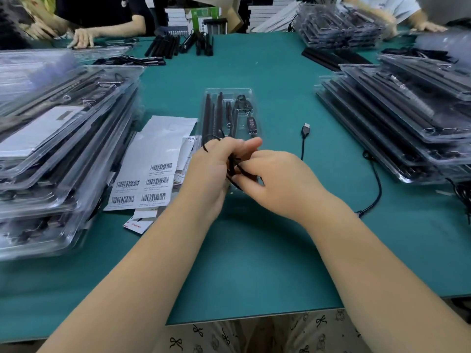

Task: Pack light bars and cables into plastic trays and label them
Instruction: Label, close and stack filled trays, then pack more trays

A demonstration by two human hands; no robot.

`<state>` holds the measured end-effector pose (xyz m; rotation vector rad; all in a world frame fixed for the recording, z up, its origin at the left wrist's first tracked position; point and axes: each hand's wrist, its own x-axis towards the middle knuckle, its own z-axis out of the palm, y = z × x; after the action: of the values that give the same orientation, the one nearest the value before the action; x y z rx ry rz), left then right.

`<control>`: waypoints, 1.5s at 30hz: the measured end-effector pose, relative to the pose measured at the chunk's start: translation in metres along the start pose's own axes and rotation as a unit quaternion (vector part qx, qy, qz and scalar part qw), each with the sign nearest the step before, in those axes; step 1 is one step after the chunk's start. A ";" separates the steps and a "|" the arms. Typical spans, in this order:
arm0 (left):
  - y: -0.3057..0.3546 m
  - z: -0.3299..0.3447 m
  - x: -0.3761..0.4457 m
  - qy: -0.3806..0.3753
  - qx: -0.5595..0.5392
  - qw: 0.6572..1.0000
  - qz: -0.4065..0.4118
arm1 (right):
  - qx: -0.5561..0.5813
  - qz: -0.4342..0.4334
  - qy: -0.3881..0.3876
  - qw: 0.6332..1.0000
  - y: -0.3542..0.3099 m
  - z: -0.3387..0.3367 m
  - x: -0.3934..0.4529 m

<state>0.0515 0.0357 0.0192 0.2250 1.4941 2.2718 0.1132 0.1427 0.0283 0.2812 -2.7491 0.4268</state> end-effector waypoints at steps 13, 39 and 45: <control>0.004 -0.004 0.002 -0.019 0.014 1.000 0.017 | -0.045 0.405 -0.103 0.907 0.053 -0.010 -0.002; 0.005 0.002 -0.013 -0.175 0.375 0.904 0.108 | 0.551 0.183 0.185 0.793 0.011 -0.018 0.002; 0.004 0.001 -0.013 -0.173 0.375 0.904 0.108 | 0.409 0.123 0.241 0.871 0.002 -0.012 -0.001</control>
<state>0.0629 0.0294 0.0239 0.9963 2.1315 1.5561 0.1170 0.1481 0.0379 0.0043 -1.9751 1.5006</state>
